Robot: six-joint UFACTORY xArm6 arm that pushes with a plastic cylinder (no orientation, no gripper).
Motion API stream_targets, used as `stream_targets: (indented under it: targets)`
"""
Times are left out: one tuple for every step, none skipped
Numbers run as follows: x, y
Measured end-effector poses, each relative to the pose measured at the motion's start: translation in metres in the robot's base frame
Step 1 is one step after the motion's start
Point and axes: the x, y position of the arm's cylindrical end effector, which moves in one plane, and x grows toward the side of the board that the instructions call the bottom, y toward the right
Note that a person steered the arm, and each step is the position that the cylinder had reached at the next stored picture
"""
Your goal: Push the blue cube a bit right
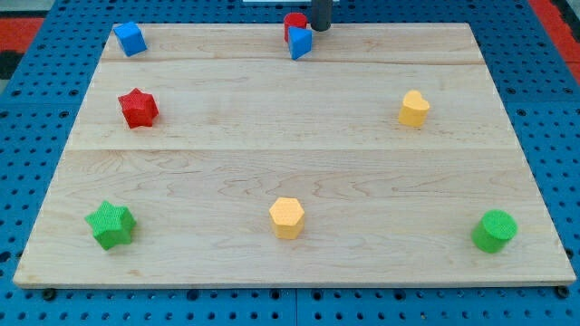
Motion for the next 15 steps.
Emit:
stream_targets:
  targets:
    - [0.002, -0.002]
    - [0.047, 0.056]
    - [0.11, 0.059]
    - [0.147, -0.013]
    - [0.144, -0.116]
    - [0.139, -0.225]
    - [0.114, -0.318]
    - [0.094, -0.349]
    - [0.074, -0.349]
    - [0.059, -0.35]
    - [0.039, -0.35]
    - [0.022, -0.344]
    - [0.026, -0.312]
    - [0.052, -0.289]
    - [0.063, -0.277]
